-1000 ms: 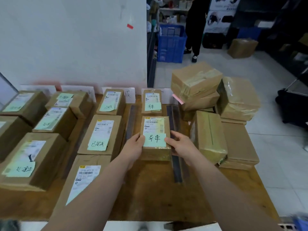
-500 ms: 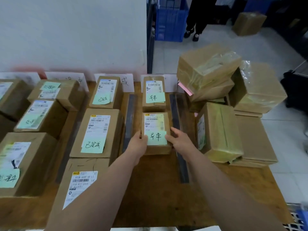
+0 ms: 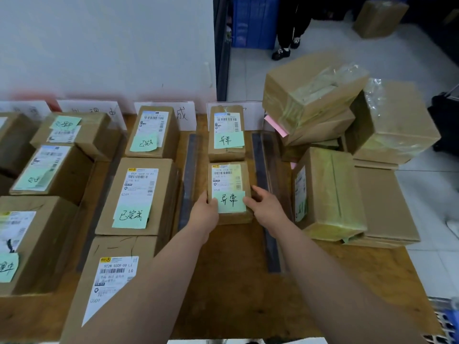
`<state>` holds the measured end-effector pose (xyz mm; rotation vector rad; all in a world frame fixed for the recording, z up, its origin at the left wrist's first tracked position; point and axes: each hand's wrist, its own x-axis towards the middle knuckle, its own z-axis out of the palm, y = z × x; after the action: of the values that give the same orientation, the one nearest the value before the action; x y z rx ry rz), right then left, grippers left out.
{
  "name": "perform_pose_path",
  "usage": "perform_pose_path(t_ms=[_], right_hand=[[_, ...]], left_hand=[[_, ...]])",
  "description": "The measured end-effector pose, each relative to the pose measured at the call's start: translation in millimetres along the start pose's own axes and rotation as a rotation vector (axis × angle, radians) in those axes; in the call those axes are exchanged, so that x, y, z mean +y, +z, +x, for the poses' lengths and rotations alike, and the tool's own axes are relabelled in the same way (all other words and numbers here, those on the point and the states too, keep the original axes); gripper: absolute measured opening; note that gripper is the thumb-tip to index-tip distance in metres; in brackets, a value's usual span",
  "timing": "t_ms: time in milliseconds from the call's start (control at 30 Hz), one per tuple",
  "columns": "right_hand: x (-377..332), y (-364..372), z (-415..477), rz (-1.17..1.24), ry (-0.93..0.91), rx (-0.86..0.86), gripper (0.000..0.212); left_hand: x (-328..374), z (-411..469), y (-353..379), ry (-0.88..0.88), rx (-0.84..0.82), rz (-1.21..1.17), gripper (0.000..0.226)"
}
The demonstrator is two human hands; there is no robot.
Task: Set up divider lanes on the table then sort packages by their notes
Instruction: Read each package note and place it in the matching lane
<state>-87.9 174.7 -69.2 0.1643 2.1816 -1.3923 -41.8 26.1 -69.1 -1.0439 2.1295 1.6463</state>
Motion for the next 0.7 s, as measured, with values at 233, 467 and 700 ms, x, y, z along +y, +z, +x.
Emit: perform_pose_path(t_ms=[233, 467, 700], right_hand=[[-16.2, -4.5, -18.3, -0.240, -0.153, 0.105, 0.055], [-40.7, -33.1, -70.7, -0.467, -0.314, 0.278, 0.049], [-22.6, -82.6, -121.3, -0.550, -0.264, 0.451, 0.048]], left_hand=[[18.3, -18.8, -8.0, 0.191, 0.042, 0.192, 0.036], [39.2, -56.9, -26.0, 0.514, 0.098, 0.505, 0.052], [64.4, -114.0, 6.7, 0.759, 0.047, 0.646, 0.049]])
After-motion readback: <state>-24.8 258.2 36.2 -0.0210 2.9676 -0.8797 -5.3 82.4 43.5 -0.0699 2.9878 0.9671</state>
